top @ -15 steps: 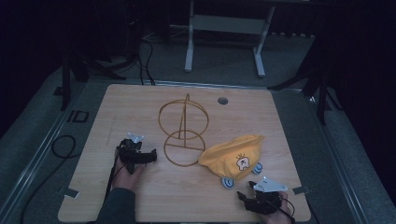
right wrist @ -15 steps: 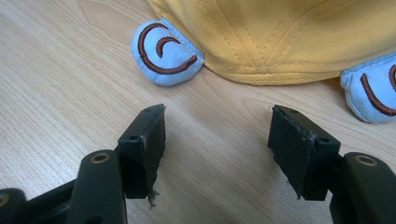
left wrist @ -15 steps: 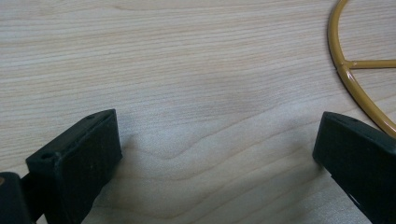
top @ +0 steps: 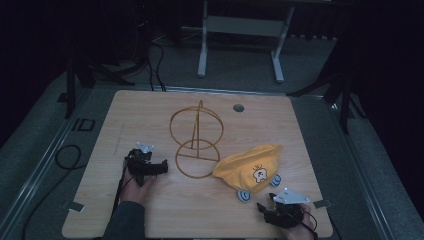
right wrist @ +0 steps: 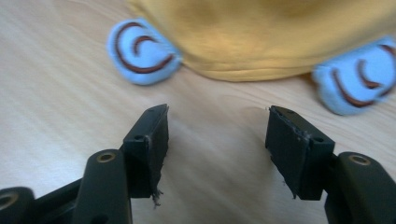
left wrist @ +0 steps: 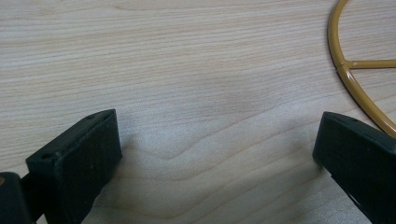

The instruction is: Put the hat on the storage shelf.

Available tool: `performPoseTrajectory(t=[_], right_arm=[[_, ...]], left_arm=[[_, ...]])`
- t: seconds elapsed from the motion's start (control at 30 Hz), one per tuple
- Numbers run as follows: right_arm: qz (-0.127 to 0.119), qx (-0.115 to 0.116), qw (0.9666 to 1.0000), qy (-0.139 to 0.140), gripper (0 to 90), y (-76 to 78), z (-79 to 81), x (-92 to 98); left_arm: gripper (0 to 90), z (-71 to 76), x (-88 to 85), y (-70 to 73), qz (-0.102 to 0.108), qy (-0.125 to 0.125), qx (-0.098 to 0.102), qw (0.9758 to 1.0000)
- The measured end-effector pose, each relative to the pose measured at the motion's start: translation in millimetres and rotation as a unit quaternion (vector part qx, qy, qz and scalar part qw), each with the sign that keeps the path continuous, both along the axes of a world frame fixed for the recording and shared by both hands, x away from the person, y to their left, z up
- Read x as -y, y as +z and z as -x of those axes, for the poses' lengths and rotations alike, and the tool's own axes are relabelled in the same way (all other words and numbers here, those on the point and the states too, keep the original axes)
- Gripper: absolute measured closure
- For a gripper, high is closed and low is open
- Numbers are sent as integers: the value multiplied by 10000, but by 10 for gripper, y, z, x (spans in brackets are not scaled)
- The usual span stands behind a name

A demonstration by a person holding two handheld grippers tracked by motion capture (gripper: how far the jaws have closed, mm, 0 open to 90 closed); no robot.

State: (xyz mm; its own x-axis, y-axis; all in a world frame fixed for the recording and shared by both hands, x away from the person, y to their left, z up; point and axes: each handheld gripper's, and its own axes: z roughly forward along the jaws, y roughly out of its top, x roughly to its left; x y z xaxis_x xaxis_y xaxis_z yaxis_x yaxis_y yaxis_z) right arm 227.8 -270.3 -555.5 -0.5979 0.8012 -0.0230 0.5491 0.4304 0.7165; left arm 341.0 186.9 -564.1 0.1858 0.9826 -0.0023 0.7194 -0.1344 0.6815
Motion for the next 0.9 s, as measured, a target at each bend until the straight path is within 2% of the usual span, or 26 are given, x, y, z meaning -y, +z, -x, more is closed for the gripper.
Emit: performPoseTrajectory(t=[0.23, 0.33, 0.5, 0.73, 0.9], right_arm=[[67, -10, 9999, -151, 385, 13, -114, 119], [11, -133, 9996, -245, 352, 14, -177, 177], [19, -161, 9993, -346, 339, 19, -299, 258], [105, -178, 9993, -319, 341, 35, -482, 368], [265, -164, 9993, -222, 360, 59, -596, 427]], left_arm=[[9, 0, 0, 0, 0, 0, -1, 10000], [9, 0, 0, 0, -1, -1, 0, 10000], [9, 0, 0, 0, 1, -1, 0, 10000], [9, 0, 0, 0, 1, 0, 0, 10000], [9, 0, 0, 0, 0, 0, -1, 10000]])
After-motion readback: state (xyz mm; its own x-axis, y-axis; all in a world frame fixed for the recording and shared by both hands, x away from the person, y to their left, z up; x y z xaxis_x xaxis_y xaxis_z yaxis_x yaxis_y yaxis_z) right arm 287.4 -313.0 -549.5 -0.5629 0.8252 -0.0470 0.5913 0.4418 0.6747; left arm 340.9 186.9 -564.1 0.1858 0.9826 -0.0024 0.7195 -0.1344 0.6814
